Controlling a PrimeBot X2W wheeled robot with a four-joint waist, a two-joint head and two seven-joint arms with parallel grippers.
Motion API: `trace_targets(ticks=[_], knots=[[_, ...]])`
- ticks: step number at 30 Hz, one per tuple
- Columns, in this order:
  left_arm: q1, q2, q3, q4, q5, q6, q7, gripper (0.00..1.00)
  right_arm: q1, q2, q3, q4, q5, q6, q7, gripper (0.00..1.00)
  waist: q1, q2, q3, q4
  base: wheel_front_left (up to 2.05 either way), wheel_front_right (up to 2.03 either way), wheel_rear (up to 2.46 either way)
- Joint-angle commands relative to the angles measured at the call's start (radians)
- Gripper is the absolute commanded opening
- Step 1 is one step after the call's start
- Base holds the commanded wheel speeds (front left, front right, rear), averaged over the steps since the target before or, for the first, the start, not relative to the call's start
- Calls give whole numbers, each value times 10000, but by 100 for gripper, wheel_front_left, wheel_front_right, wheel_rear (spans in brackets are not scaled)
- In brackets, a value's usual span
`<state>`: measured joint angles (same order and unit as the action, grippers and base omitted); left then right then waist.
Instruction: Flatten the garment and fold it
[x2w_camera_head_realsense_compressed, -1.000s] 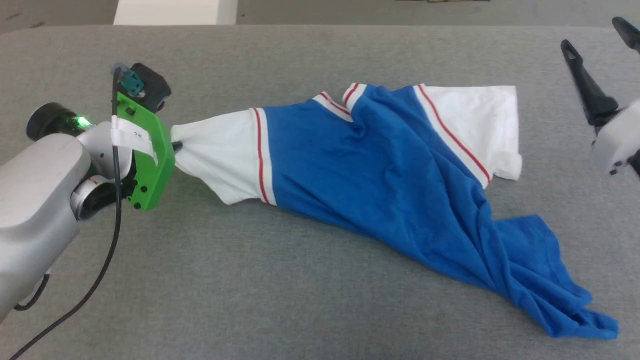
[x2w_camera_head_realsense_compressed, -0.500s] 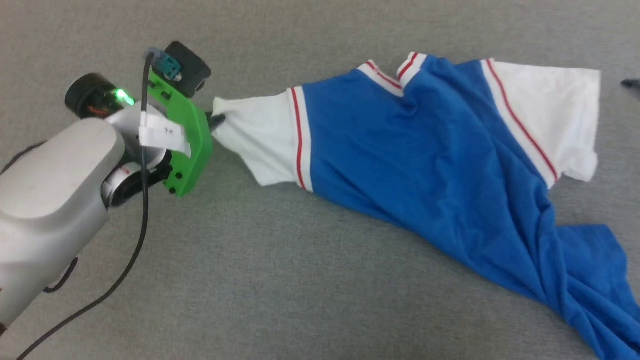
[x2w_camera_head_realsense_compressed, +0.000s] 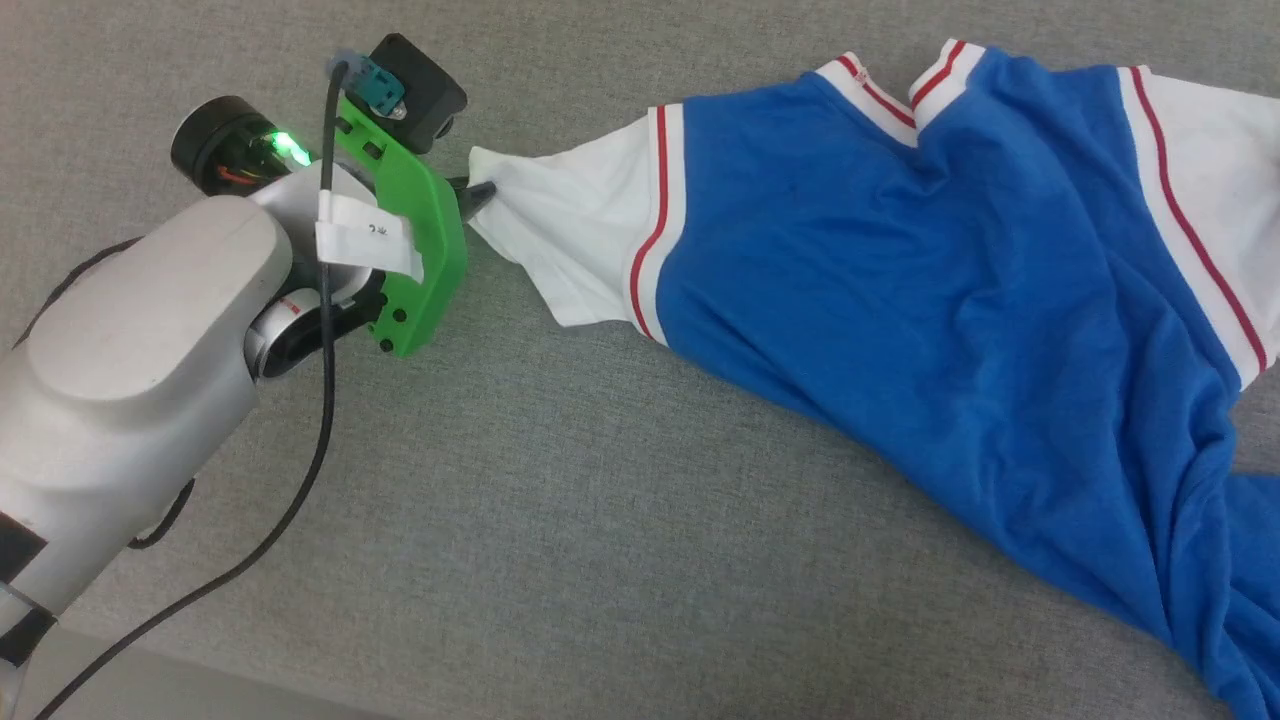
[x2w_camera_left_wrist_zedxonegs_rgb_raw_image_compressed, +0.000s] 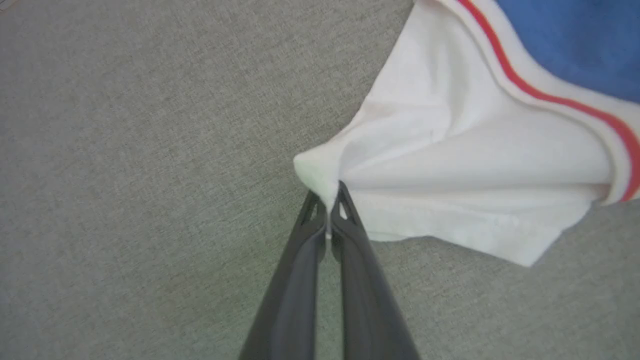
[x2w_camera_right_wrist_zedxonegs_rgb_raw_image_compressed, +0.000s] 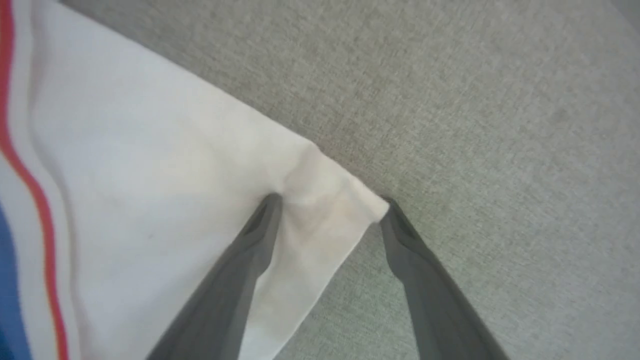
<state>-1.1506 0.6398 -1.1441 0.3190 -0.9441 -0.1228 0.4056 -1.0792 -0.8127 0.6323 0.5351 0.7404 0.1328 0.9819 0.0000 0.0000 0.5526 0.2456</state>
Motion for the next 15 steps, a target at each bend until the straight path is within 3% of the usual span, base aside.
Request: trace_targets(ticks=[1,2,3,8,15], knots=[[-198,7,3,94,78,-26,-64,0,850,185,389,344,89,-21,-4,100,0,0,78,27,0,0,0],[-193,32,-5,137,54,-31,-86,0,916,171,428,340,162,-21,-42,23,0,0,74,-18,0,0,0],[-181,56,-21,183,25,-35,-95,0,934,163,391,376,218,-21,-151,0,0,0,61,-60,0,0,0],[-34,133,-132,475,-91,-50,-171,0,856,271,469,349,351,-21,-558,0,0,0,-271,-309,0,0,0],[405,204,-162,1124,-505,-63,-456,0,485,821,522,-81,744,-21,-2343,0,0,0,-1431,-853,0,0,0]])
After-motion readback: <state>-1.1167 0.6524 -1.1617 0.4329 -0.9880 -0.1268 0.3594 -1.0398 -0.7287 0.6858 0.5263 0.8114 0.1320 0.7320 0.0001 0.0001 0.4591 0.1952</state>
